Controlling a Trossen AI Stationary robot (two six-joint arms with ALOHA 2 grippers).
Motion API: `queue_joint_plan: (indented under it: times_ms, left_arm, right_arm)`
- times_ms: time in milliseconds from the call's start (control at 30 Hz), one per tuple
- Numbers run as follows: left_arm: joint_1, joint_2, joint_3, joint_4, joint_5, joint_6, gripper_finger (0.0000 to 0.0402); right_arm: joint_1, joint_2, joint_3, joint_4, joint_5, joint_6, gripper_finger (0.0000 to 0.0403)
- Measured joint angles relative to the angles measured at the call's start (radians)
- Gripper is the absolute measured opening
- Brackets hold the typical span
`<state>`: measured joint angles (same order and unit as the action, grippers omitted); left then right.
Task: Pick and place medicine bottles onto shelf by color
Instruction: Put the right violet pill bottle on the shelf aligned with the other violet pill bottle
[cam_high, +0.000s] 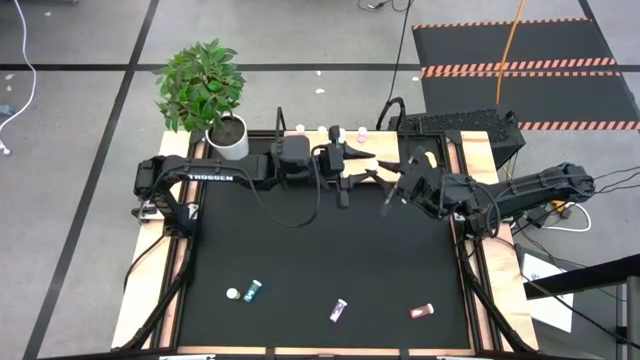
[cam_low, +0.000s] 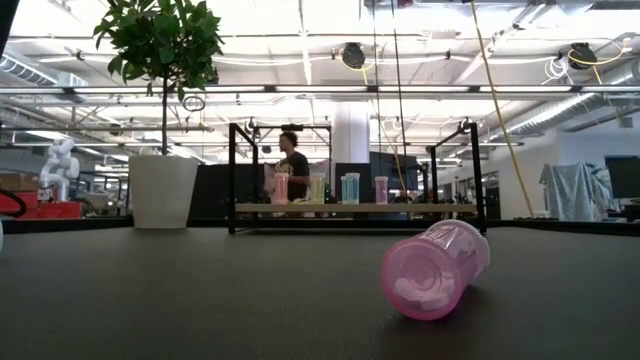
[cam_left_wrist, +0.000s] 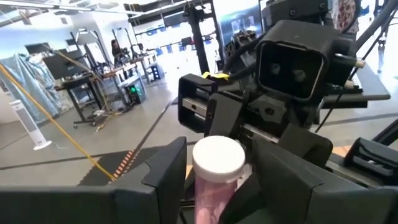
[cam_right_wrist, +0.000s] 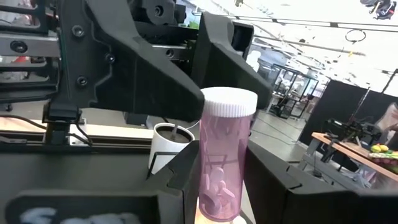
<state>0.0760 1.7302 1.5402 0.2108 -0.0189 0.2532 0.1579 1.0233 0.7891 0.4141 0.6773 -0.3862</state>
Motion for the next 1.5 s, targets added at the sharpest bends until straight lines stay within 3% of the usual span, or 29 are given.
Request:
queue_joint_plan:
  times_ms: [367, 700, 900, 1067, 1333, 1500]
  left_arm:
    - [-0.007, 0.000, 0.000, -0.005, 0.000, -0.026, 0.0184]
    - [-0.008, 0.000, 0.000, -0.007, -0.008, -0.034, 0.0113]
    - [-0.006, 0.000, 0.000, -0.010, -0.009, -0.052, 0.0129]
    - [0.010, 0.001, -0.001, -0.022, -0.015, -0.069, 0.0128]
    - [0.039, -0.001, 0.000, -0.031, -0.010, -0.103, 0.0116]
    - [0.078, -0.001, 0.000, -0.036, -0.010, -0.114, 0.0124]
  right_arm:
    - [0.002, 0.000, 0.000, 0.000, -0.002, 0.008, 0.0100]
    - [0.002, 0.000, 0.000, 0.000, -0.002, 0.008, 0.0100]
    - [0.002, 0.000, 0.000, -0.024, 0.023, 0.090, 0.0106]
    - [0.001, -0.001, 0.000, -0.105, 0.134, 0.205, 0.0147]
    - [0.001, -0.010, 0.000, -0.294, 0.220, 0.337, 0.0252]
    - [0.000, -0.042, -0.001, -0.408, 0.246, 0.414, 0.0291]
